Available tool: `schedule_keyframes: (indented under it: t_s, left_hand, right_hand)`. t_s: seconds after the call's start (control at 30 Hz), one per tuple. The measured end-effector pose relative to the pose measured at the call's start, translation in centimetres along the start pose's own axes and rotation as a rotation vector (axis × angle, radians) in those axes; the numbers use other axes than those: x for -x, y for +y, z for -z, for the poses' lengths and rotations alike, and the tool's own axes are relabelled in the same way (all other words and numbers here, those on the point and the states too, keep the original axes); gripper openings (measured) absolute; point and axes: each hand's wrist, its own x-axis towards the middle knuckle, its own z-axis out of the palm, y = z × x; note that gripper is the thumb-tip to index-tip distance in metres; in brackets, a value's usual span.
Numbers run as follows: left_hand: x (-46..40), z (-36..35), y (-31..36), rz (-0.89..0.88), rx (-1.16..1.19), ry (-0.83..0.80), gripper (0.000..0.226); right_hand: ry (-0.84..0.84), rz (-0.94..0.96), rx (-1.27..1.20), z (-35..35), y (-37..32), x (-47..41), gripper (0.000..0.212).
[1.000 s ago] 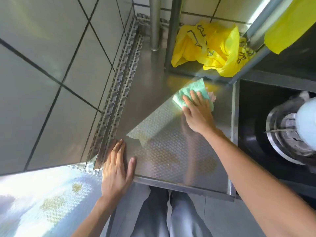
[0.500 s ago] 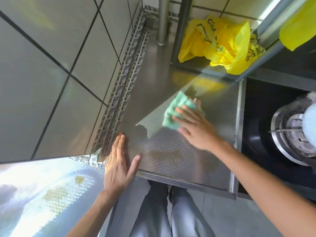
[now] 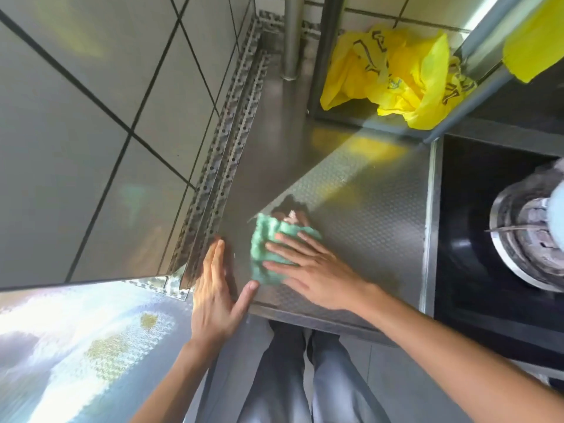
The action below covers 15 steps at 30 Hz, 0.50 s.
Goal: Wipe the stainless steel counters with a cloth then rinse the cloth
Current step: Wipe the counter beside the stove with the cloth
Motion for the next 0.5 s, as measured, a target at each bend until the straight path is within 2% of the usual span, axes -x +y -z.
schedule_keyframes:
  t_s: [0.07,0.13,0.2,0.27,0.37,0.43,0.5]
  left_hand:
    - [-0.2,0.0,-0.1,0.001,-0.021,0.004,0.097]
    - [-0.2,0.0,-0.2,0.003,-0.037,0.005,0.095]
    - [-0.2,-0.1,-0.3,-0.003,-0.029,0.016,0.093]
    - [-0.2,-0.2,-0.4,-0.005,0.015,0.032,0.088]
    - [-0.1,-0.4,-0.5,-0.008,0.109,0.086,0.073]
    - [-0.2,-0.5,-0.7,-0.008,0.147,0.126,0.064]
    - [-0.2,-0.6,-0.9,-0.001,0.132,0.133,0.058]
  right_hand:
    - [-0.002,-0.075,0.064,1.4,3.5,1.8,0.05]
    - [0.059,-0.238,0.062,2.8,5.5,1.0,0.049]
    - [0.149,-0.391,0.039,3.2,4.4,-1.7,0.048]
    - [0.197,-0.439,0.016,2.3,1.5,-4.6,0.05]
    - [0.176,-0.28,-0.012,-0.3,-4.1,-5.7,0.048]
    - [0.112,-0.132,-0.018,-2.0,-6.6,-3.4,0.039]
    - [0.061,-0.052,-0.015,-2.9,-6.7,0.4,0.042]
